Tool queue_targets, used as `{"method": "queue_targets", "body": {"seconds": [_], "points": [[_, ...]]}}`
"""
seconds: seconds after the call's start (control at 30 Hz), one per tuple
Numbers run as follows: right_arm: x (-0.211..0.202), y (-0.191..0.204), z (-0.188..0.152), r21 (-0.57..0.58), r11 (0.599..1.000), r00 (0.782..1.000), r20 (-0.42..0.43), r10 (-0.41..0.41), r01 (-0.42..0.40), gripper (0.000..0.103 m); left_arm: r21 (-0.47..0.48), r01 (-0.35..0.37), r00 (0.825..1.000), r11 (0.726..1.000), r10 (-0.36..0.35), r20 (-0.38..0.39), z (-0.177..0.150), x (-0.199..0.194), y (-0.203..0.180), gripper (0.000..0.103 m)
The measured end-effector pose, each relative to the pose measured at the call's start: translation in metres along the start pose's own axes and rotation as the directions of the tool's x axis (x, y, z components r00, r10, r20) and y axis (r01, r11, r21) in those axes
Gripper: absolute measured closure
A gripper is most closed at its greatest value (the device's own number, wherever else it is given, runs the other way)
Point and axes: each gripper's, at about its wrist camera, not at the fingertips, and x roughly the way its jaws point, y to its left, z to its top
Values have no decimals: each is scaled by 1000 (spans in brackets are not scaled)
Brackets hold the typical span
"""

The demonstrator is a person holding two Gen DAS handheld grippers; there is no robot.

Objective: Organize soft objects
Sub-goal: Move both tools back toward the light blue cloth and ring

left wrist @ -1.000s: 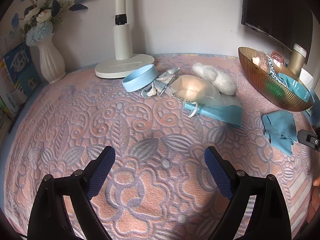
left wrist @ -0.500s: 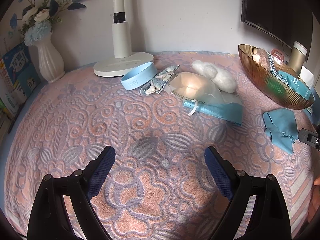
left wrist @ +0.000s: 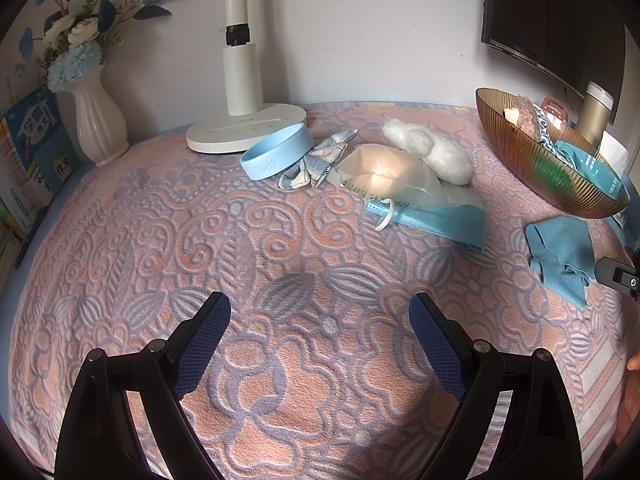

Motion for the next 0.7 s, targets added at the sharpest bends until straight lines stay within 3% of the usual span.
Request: {"method": "queue_targets", "body": {"seconds": [0.17,0.3,0.4,0.5,0.57,0.7], "points": [[0,0,0,4,1000,1000,2,4,-4,0,-12,10,1000,1000,-10,-3,0,0,3,13],[-1,-3,1,17,1000,1000,6,22,-22,0,-128,57,998,990,-60,-21,1,-4,27,13],[-3,-5,1,28,999,999,7,35,-35,0,-197,6,997,980,-20,-71,1,-6,48,13],[-6,-5,0,27,999,999,2,34,-34,0,-168,-45,997,985,34,-63,13,-18,59,13],[-10,-5,0,33,999,999,-9,44,-43,0,-168,-7,999,986,0,-46,30,-25,66,13],[-17,-8,6,95,990,993,-36,111,-107,0,-252,164,980,954,-186,-68,70,-5,81,13]]}}
